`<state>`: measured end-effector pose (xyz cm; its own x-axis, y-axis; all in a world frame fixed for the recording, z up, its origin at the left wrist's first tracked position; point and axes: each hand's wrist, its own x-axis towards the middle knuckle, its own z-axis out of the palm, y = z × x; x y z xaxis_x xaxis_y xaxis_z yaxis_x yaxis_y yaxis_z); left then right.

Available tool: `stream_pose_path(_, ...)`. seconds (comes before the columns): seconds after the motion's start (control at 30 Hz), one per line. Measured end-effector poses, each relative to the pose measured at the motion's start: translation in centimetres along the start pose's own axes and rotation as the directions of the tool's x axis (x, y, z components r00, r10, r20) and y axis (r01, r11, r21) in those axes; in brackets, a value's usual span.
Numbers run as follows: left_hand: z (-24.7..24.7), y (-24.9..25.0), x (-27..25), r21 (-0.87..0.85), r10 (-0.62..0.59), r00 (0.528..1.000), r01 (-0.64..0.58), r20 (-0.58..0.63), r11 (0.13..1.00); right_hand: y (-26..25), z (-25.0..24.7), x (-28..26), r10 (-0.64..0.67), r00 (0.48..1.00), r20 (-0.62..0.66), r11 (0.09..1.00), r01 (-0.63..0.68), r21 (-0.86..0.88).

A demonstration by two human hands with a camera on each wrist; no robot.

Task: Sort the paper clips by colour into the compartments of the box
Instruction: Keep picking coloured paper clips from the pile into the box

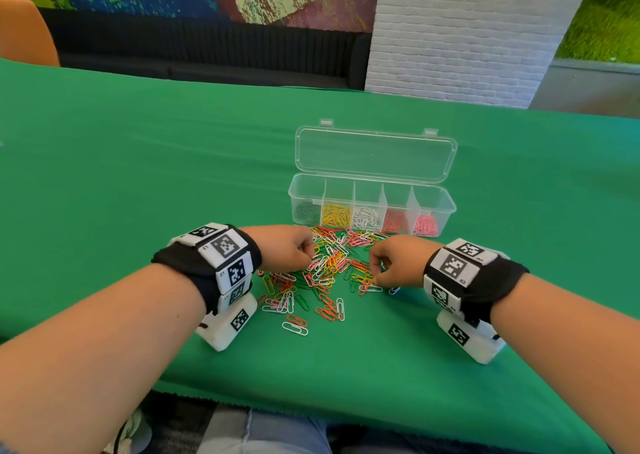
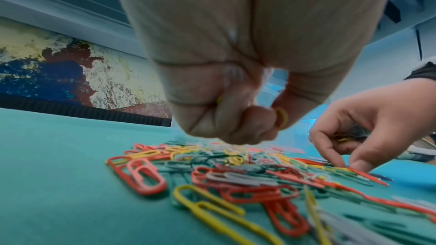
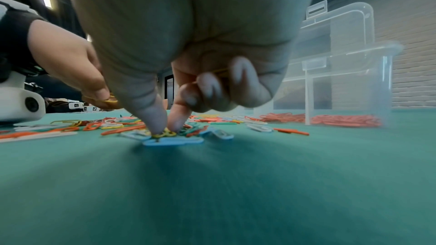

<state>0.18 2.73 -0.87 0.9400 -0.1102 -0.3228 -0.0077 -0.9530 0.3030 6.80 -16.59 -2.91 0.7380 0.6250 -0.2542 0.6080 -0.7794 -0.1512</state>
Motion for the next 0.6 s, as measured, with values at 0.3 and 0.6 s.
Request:
stream_pose_path(0.3,-1.2,1.0,0.2,-0.053,-0.069,0.995,0.073,0.069,0.996,0.1,0.0,0.2,0.025,1.000,0.016,0.999,-0.025,0.023)
stream_pose_path(0.6,-0.7,1.4,1.4,-0.425,-0.112,0.989,0.144,0.098,0.894,0.1,0.0,0.2,0.051,0.993,0.108,0.998,-0.054,0.029)
